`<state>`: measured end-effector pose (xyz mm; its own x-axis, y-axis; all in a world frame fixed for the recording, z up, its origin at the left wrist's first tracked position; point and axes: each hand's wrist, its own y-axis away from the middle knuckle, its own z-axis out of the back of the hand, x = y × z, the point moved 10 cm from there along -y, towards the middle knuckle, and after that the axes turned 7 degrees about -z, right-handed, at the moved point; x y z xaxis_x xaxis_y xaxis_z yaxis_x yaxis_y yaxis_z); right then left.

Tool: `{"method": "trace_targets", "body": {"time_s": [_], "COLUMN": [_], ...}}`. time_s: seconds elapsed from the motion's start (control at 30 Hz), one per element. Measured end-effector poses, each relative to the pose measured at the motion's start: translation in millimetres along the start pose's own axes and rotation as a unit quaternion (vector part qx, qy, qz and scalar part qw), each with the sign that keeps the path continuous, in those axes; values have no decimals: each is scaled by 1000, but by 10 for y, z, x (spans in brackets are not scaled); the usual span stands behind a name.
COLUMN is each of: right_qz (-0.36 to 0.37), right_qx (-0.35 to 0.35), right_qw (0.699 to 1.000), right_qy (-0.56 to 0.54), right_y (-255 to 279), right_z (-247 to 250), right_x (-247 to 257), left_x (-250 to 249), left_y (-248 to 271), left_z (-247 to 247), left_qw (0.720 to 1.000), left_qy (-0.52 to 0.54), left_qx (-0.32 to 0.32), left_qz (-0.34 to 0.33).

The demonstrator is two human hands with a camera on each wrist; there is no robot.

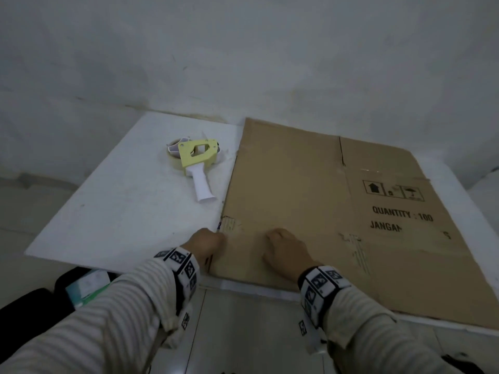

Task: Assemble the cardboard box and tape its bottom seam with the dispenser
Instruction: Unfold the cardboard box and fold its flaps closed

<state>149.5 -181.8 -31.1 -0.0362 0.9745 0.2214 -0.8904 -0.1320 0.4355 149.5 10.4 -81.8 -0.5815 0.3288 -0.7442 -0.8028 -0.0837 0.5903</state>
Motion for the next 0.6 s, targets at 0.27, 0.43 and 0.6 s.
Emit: {"method": "trace_targets", "body": {"time_s": [0.27, 0.43, 0.6], "right_qz": [-1, 58, 89], "right_qx": [39, 88, 123], "right_qw": [999, 993, 988], "right_qy": [-25, -47, -6], "right_y": [-15, 140, 294], "right_z": [229, 508, 760], "right_x": [186, 433, 517], "left_x": [-397, -520, -770], "left_y": [34, 102, 175], "left_z": [63, 62, 130], "left_qw": [998, 989, 983], "left_qy": [67, 145, 178], "left_qx": [9, 26, 39], "left_qz": [-11, 21, -21]}}
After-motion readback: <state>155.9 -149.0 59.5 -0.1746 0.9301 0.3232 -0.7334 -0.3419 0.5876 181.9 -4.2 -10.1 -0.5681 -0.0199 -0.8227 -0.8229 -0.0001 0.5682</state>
